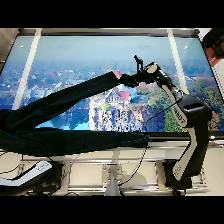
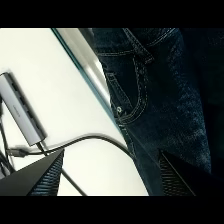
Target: Fold the clothes and pants, and hang the long-sleeved shirts on hangers.
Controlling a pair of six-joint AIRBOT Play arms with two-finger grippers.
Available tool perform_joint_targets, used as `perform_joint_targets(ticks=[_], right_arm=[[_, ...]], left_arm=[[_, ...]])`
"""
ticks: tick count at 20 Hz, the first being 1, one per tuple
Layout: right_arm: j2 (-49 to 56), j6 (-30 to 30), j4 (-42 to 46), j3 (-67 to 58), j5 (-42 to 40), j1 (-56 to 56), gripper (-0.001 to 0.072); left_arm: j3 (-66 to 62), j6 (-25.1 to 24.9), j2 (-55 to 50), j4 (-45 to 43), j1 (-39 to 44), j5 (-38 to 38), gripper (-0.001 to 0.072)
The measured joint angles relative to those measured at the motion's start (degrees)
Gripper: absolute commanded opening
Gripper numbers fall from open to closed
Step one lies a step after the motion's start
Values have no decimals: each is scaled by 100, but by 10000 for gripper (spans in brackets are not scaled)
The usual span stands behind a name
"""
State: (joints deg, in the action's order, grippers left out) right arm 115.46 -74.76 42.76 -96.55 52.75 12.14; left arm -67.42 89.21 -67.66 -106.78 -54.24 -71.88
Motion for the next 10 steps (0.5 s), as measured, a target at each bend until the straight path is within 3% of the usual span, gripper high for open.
perform_joint_targets(ticks=[3,5,6,7,8,9,10], right_arm=[[315,-223,-20,-280,-227,179,543],[437,-299,-24,-389,-393,273,473],[474,-326,-22,-424,-520,308,412],[503,-352,-9,-446,-636,341,295],[522,-356,7,-463,-748,372,129],[533,-369,35,-476,-833,393,31],[546,-385,68,-494,-920,413,28]], left_arm=[[0,-9,-20,22,-7,87,617],[0,-7,-24,31,-7,149,618],[0,-7,-26,37,-7,177,618],[0,-7,-26,37,-7,201,620],[0,-7,-28,39,-7,214,620],[0,-7,-28,39,-7,240,621],[0,-7,-28,39,-7,245,621]])
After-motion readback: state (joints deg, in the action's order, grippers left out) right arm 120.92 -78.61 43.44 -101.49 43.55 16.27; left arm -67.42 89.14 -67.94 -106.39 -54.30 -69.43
